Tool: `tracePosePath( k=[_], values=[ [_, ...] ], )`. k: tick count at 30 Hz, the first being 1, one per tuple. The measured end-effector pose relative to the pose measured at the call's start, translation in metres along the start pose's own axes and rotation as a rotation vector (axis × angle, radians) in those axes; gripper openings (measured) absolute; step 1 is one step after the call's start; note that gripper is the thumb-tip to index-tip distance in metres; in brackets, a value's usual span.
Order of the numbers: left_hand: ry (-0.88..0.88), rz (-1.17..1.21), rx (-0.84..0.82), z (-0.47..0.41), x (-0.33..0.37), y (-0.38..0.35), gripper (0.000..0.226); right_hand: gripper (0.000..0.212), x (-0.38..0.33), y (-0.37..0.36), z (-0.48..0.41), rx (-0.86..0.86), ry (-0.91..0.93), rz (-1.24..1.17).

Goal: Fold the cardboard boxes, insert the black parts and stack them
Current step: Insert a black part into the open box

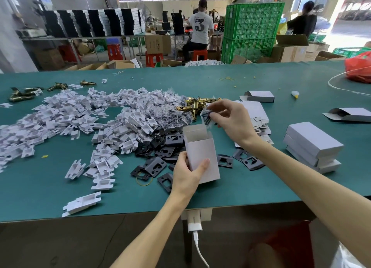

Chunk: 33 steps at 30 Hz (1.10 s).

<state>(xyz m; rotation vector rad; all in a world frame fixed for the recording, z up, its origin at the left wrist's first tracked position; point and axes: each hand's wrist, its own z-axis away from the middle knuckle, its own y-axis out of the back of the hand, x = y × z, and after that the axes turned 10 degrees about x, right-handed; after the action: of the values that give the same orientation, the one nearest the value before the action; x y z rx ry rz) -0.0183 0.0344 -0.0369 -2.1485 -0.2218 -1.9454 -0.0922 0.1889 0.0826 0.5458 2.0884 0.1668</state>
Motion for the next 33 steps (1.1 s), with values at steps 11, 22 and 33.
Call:
tracePosePath(
  k=[11, 22, 33],
  values=[
    [-0.100, 0.050, -0.053, 0.003, 0.004, 0.002, 0.037, 0.014, -0.019, 0.006, 0.022, -0.182, 0.237, 0.136],
    [-0.139, 0.051, -0.071, 0.005, 0.006, 0.003, 0.036, 0.014, -0.018, 0.017, 0.028, 0.118, 0.128, -0.058],
    [-0.166, -0.096, -0.237, 0.007, 0.005, 0.002, 0.038, 0.016, -0.008, 0.039, 0.060, 0.333, -0.073, -0.199]
  ],
)
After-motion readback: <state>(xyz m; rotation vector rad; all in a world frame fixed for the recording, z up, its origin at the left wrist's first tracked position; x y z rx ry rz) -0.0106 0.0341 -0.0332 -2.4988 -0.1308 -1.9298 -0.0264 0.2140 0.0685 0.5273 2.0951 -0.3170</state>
